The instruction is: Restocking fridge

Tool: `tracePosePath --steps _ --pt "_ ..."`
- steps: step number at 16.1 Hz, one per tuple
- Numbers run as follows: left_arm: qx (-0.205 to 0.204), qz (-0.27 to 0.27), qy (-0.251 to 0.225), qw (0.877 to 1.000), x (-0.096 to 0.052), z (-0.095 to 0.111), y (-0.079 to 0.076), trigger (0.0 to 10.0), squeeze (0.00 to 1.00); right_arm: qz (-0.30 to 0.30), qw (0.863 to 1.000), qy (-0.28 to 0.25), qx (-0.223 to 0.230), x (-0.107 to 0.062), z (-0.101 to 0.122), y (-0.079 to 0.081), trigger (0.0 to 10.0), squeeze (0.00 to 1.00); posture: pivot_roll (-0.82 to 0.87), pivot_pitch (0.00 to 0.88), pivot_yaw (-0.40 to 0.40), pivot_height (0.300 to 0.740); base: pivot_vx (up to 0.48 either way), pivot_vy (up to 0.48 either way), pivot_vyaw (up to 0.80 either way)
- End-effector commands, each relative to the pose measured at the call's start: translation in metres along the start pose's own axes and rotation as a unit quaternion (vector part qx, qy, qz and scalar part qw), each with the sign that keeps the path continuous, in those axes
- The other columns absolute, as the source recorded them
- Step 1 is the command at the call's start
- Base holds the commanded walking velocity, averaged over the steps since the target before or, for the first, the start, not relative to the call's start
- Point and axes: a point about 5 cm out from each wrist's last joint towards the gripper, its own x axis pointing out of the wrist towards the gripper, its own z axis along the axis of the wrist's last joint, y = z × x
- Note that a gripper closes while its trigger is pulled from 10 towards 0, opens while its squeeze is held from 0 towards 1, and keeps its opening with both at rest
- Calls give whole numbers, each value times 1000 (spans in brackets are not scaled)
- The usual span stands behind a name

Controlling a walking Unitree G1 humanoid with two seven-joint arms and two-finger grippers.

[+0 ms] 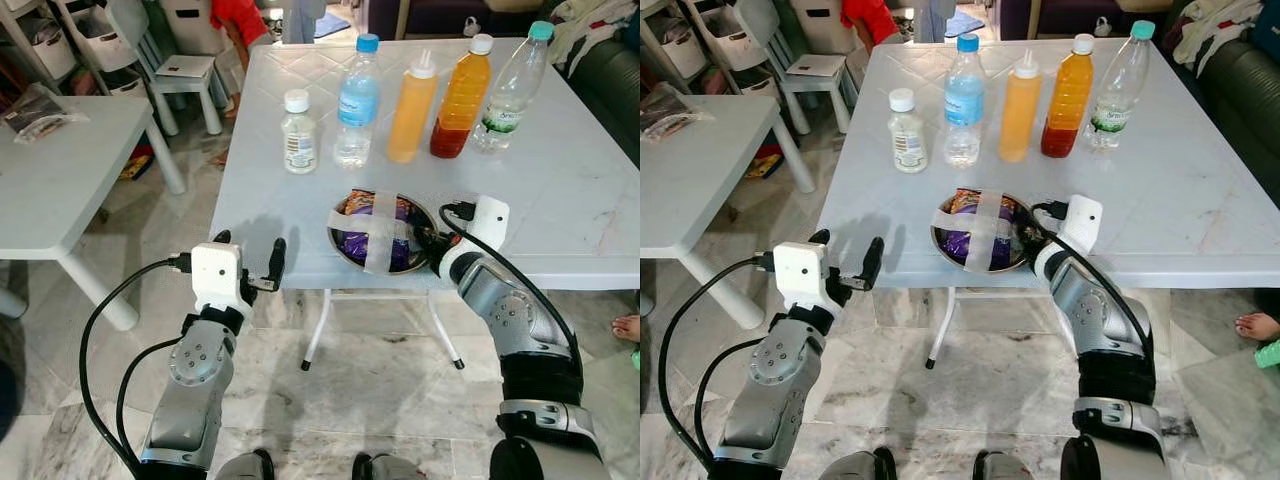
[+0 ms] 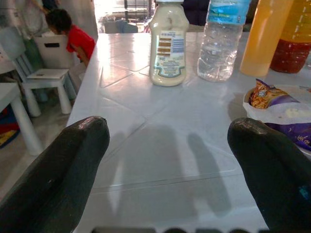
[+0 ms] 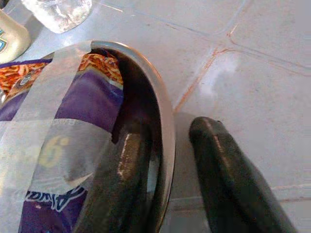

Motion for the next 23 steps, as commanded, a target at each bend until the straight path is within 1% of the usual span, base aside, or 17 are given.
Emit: tracePosePath --steps 1,7,9,10,11,12,13,14,15,16,17,18,19,20,23 --pt "7 -3 1 1000 -2 2 1 10000 0 -6 999 49 18 4 -20 0 0 0 -56 148 47 740 0 0 0" --pt "4 -4 6 1000 -5 -2 -1 10000 0 -23 999 32 33 4 -16 -3 0 0 -63 144 56 740 0 0 0" --pt "-2 4 12 1000 -7 -5 0 10000 0 -24 999 32 31 2 -19 -2 0 0 -67 144 56 740 0 0 0" --pt "-2 6 17 1000 -8 -7 1 10000 0 -30 999 29 21 0 -22 -3 0 0 -68 147 53 740 0 0 0" --pt "-3 12 29 1000 -12 -12 4 10000 0 -36 999 28 5 -3 -31 -7 0 0 -68 141 53 740 0 0 0" --pt "-4 16 32 999 -13 -14 5 10000 0 -39 999 31 4 -5 -36 -9 0 0 -67 137 62 740 0 0 0" --pt "-8 48 47 998 -22 -22 17 10000 0 -46 998 29 -17 -10 -50 -13 0 0 -76 120 82 740 0 0 0" --pt "-16 77 55 995 -26 -25 27 10000 0 -48 998 -6 -32 -14 -51 -15 0 0 -83 116 80 740 0 0 0" --pt "-15 90 57 994 -26 -26 31 10000 0 -40 998 -30 -45 -17 -49 -15 0 0 -82 121 78 740 0 0 0" --pt "-6 104 57 993 -26 -27 37 10000 0 -35 996 -49 -59 -20 -50 -15 0 0 -75 123 71 740 0 0 0" --pt "3 124 62 990 -26 -29 42 10000 0 -34 996 -63 -58 -22 -51 -15 0 0 -80 119 71 740 0 0 0" --pt "12 129 63 990 -23 -27 41 10000 0 -24 994 -82 -69 -24 -47 -11 784 0 -78 135 66 740 0 0 0" --pt "17 131 60 989 -22 -26 40 10000 0 -18 994 -89 -69 -25 -45 -9 784 0 -78 135 64 740 0 0 0" --pt "20 126 60 990 -20 -25 37 10000 0 -31 990 -110 -77 -28 -40 -12 10000 0 -77 134 63 740 0 0 0" --pt "22 127 59 990 -19 -25 36 10000 0 -38 988 -128 -77 -30 -37 -14 10000 0 -85 142 67 740 0 0 0"
